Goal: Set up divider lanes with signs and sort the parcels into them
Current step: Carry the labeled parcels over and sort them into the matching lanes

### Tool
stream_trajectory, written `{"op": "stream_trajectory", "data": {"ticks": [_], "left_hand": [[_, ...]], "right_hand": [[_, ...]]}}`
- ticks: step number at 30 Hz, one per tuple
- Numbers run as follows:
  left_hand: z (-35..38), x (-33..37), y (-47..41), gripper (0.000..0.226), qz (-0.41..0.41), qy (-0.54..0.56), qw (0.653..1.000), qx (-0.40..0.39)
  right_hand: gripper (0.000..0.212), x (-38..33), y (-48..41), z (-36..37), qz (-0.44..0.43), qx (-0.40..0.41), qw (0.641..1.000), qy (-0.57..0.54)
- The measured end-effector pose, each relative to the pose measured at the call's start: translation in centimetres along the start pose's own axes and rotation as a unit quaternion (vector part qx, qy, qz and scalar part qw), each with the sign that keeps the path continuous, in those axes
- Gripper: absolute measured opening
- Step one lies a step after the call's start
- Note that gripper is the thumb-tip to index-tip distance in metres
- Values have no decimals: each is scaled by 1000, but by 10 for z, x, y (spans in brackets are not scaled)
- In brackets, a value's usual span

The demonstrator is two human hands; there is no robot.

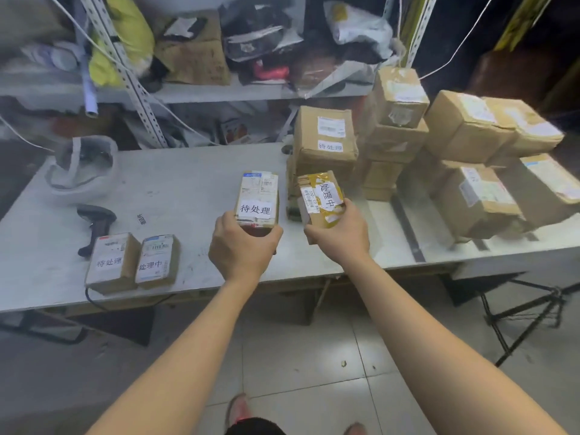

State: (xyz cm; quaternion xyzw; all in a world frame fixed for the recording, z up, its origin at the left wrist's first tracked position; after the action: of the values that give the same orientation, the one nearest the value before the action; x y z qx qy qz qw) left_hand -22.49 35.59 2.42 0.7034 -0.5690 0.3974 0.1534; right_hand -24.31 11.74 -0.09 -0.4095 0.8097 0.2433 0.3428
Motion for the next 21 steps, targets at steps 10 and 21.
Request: {"op": "stream_trajectory", "data": {"ticks": [10,21], "left_hand": [[71,62,96,71,-63,-29,997,-19],[152,52,105,68,-101,-58,991,-63]], "right_hand": [[81,92,-50,-141,-7,3,1000,-22],[82,146,-118,-150,40,7,999,36]]}}
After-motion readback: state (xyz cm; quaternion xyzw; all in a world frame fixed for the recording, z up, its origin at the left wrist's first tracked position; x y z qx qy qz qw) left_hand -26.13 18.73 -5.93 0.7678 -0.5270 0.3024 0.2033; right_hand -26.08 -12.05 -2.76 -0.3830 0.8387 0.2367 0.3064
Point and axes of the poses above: each hand's wrist, its own y-axis away from the middle knuckle, its own z-axis out of the palm, x = y × z, the point moved 8 cm from there along -y, towards the middle knuckle, and after that the axes turned 3 degrees about y, right-handed, at the moved point
